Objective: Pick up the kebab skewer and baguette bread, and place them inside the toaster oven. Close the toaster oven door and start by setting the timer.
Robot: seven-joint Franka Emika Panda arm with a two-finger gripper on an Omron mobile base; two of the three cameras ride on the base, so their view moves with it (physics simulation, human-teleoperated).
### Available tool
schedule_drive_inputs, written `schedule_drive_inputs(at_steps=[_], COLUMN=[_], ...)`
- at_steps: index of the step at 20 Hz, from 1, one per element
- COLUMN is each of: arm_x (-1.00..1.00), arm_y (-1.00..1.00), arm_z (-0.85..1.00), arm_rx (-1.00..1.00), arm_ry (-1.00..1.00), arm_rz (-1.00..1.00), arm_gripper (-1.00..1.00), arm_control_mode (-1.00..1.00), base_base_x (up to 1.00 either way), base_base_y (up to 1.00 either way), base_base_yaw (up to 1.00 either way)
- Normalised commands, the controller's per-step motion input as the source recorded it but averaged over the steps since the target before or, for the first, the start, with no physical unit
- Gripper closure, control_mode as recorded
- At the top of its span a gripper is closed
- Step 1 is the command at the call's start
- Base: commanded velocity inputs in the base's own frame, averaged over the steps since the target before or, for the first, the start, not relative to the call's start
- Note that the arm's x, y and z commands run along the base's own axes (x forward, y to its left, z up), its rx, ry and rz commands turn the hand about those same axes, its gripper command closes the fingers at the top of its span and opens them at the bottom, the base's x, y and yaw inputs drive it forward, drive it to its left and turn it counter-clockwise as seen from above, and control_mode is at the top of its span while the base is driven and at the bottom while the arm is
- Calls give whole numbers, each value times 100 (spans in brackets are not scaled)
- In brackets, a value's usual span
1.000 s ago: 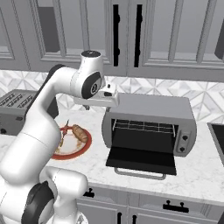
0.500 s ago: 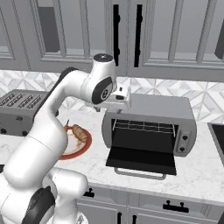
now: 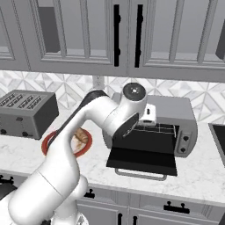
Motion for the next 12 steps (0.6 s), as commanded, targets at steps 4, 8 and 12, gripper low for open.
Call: schedule_drive_inputs(at_steps=[4, 8, 12], arm_x=[0, 18, 26], arm_y=[-27, -8, -14], arm_z=[-20, -5, -3], arm_rx=[10, 4, 1], arm_ry=[-32, -12, -3], arm_rz=[-2, 0, 0], arm_gripper=[-100, -100, -100], arm_control_mode=[-100, -100, -100], base_base_x=[0, 0, 0], base_base_y=[0, 0, 0], base_base_yaw=[0, 0, 0])
